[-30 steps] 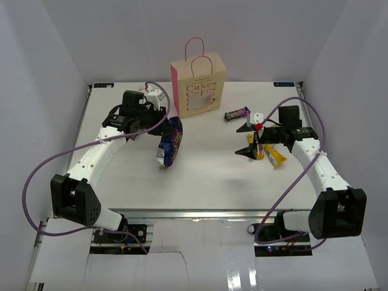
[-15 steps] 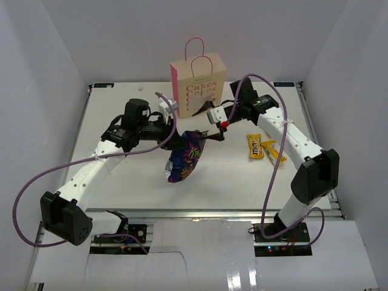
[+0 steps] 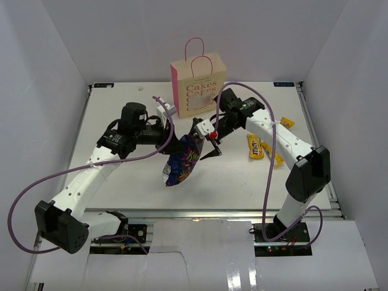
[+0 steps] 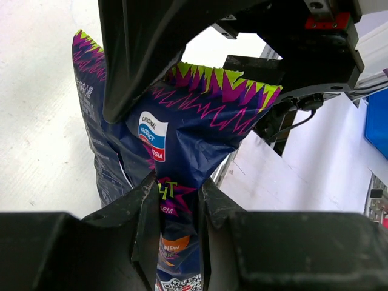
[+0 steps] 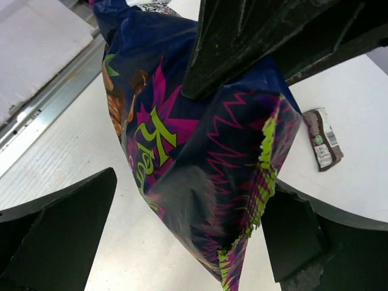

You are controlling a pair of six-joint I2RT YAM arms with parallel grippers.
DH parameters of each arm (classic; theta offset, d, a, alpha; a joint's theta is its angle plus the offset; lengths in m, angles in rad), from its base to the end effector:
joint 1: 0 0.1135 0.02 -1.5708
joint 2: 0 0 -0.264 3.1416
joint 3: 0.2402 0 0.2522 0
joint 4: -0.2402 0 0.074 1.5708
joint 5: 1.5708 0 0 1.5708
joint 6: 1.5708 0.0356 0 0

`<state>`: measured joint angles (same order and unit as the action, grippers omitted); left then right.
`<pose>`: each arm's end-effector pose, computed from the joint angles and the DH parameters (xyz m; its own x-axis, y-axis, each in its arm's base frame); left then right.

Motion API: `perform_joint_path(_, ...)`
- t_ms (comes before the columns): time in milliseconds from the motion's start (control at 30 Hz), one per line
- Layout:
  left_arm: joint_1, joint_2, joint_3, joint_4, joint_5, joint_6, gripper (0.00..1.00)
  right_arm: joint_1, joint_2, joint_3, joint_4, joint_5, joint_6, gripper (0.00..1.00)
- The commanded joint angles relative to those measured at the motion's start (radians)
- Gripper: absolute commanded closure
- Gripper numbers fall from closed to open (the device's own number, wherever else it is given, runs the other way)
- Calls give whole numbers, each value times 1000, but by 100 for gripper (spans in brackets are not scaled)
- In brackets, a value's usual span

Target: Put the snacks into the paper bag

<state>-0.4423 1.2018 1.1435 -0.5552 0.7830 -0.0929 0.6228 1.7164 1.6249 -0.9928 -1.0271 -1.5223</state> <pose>0.2188 -0.1314 0.3482 -0.5946 0.2088 -0.7764 0.7728 0.4149 -0.4802 0.2673 0.2294 0.3304 0.5912 -0.2116 -0.7783 -0.7476 -0.5060 -0.4303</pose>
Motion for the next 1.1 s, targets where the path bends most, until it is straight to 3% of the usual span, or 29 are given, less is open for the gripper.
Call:
perform_joint_path(0, -4, -59, 22, 87, 59, 4, 100, 29, 8, -2, -135, -36, -41, 0)
perform_joint_path(167, -7, -64, 24, 89, 68, -5, 100, 71, 22, -13, -49, -27, 69, 20)
perform_joint_path(400, -7, -106, 9, 110, 10, -37, 100, 78, 29, 16, 20, -8, 201, 74)
perform_joint_path(500, -7, -136, -4, 118, -39, -54, 94, 71, 5, 3, 22, -7, 208, 90)
perform_joint_path(633, -7, -194, -14, 136, -198, -85, 63, 45, -37, 0, 29, -25, 229, 92)
perform_joint_path(733, -7, -277, -14, 166, -334, -108, 47, 12, -66, 38, 101, -33, 324, 92)
perform_joint_path(767, -7, -303, -14, 178, -370, -111, 29, 6, -80, 61, 130, -28, 355, 92)
perform_joint_path(800, -7, -352, -11, 185, -410, -114, 21, 0, -86, 76, 161, -21, 387, 92)
perform_joint_path(867, -7, -396, -2, 204, -505, -117, 13, -14, -98, 105, 267, 1, 496, 92)
perform_joint_path(1067, -7, -490, 44, 178, -626, -105, 11, -28, -89, 223, 521, 77, 781, 92)
